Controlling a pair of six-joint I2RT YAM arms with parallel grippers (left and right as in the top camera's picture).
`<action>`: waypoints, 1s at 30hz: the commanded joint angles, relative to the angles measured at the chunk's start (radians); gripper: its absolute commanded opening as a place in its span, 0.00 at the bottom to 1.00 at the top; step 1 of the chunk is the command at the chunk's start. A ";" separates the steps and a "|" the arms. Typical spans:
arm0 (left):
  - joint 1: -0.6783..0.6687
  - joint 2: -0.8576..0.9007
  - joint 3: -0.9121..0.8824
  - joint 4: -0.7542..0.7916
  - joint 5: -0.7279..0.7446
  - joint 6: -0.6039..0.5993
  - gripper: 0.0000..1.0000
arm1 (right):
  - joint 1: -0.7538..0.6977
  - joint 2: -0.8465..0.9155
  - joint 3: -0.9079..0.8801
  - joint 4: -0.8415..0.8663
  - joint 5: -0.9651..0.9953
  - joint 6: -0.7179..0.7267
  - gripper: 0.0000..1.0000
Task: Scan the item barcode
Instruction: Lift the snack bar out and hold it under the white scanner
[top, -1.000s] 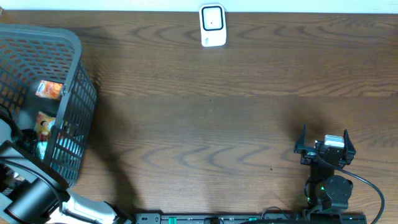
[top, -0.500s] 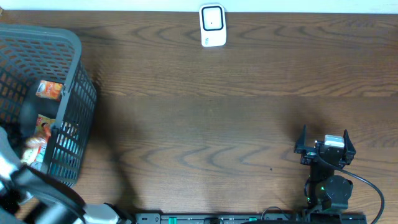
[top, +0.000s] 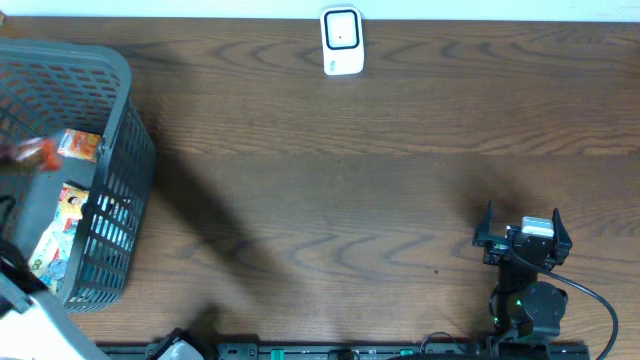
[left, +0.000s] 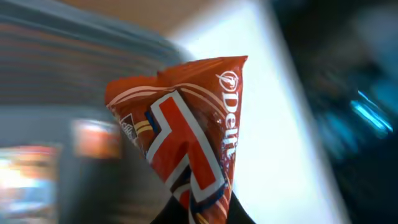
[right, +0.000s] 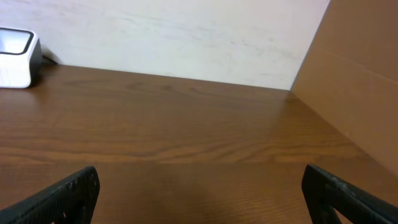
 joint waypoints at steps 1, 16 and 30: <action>-0.153 -0.037 0.011 0.015 0.309 0.061 0.08 | -0.003 -0.001 -0.002 -0.002 0.008 -0.010 0.99; -1.150 0.246 -0.050 -0.038 -0.316 0.214 0.08 | -0.003 -0.001 -0.002 -0.002 0.008 -0.010 0.99; -1.213 0.673 -0.050 -0.029 -0.365 0.214 0.08 | -0.003 -0.001 -0.002 -0.002 0.008 -0.010 0.99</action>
